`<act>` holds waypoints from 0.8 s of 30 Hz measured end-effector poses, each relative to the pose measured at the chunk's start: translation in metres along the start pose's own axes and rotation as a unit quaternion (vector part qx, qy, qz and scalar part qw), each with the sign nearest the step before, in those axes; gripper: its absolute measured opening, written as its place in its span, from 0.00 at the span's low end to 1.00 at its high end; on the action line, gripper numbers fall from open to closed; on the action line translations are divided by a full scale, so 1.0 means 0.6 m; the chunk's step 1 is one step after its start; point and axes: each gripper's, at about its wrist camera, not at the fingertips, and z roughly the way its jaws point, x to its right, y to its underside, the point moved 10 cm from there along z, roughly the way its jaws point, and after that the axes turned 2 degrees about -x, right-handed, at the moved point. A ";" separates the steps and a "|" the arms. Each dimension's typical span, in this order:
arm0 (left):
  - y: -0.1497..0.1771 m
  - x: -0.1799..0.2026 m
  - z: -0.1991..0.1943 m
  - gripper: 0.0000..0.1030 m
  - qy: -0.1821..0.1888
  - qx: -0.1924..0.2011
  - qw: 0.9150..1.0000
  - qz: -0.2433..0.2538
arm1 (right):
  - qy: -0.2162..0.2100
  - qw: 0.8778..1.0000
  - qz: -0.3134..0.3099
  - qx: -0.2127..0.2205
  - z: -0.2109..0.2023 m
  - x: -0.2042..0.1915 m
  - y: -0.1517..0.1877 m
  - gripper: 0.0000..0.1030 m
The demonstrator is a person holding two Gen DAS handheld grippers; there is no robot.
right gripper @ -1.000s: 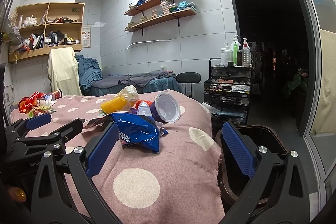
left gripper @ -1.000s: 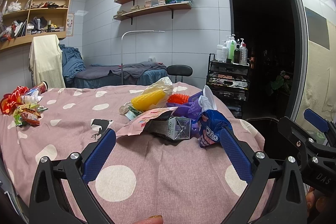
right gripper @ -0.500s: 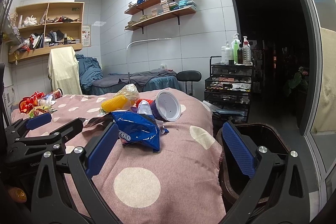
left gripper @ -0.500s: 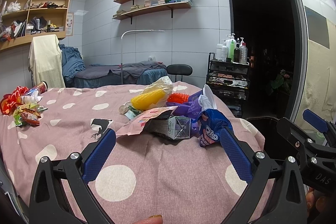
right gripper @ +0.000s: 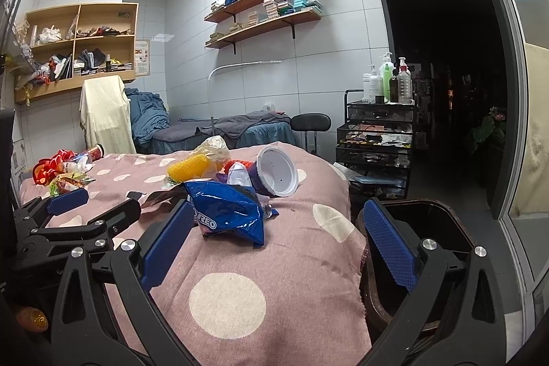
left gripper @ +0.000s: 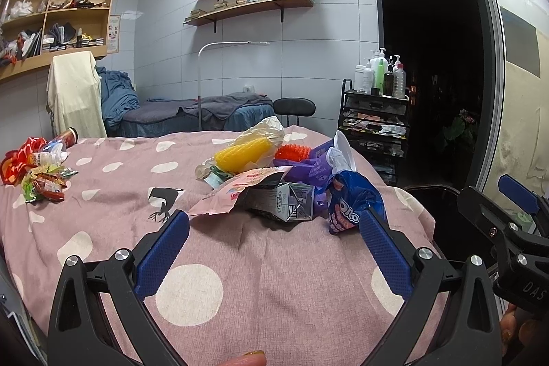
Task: Collect trash
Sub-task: 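Grasp the pink snack bag with the left tool while the right grasps the blue Oreo wrapper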
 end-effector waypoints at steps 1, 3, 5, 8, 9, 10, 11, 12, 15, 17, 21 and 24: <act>0.000 0.000 0.000 0.95 0.000 -0.001 1.000 0.000 | 0.001 1.000 0.001 0.000 0.000 0.000 0.000 0.95; 0.002 -0.001 0.001 0.95 0.001 -0.004 1.000 0.000 | 0.000 1.000 0.004 -0.003 0.002 0.002 0.002 0.95; 0.006 -0.001 0.004 0.95 0.003 -0.010 1.000 0.001 | 0.000 1.000 0.005 -0.009 0.006 0.002 0.004 0.95; 0.009 -0.005 0.013 0.95 0.000 -0.026 1.000 0.003 | -0.001 1.000 -0.001 -0.024 0.018 0.000 0.011 0.95; 0.011 -0.005 0.016 0.95 0.004 -0.031 0.999 0.004 | -0.002 1.000 -0.004 -0.030 0.022 -0.002 0.013 0.95; 0.015 -0.006 0.019 0.95 0.008 -0.038 0.999 0.005 | -0.003 0.999 -0.004 -0.035 0.026 -0.001 0.016 0.95; 0.018 -0.007 0.021 0.95 0.010 -0.044 0.999 0.007 | -0.006 0.999 -0.006 -0.044 0.032 -0.003 0.020 0.95; 0.019 -0.009 0.024 0.95 0.011 -0.049 0.999 0.010 | -0.008 0.998 -0.008 -0.056 0.039 -0.005 0.024 0.95; 0.022 -0.020 0.034 0.95 0.015 -0.062 0.998 0.015 | -0.024 0.994 -0.013 -0.101 0.070 -0.014 0.040 0.95; 0.020 -0.032 0.044 0.95 0.013 -0.071 0.997 0.020 | -0.032 0.992 -0.009 -0.125 0.092 -0.018 0.046 0.95; 0.020 -0.056 0.076 0.94 0.017 -0.100 0.995 0.020 | -0.060 0.984 -0.001 -0.171 0.140 -0.031 0.055 0.95; 0.024 -0.061 0.103 0.89 0.028 -0.127 0.991 0.030 | -0.078 0.977 0.003 -0.201 0.169 -0.046 0.063 0.95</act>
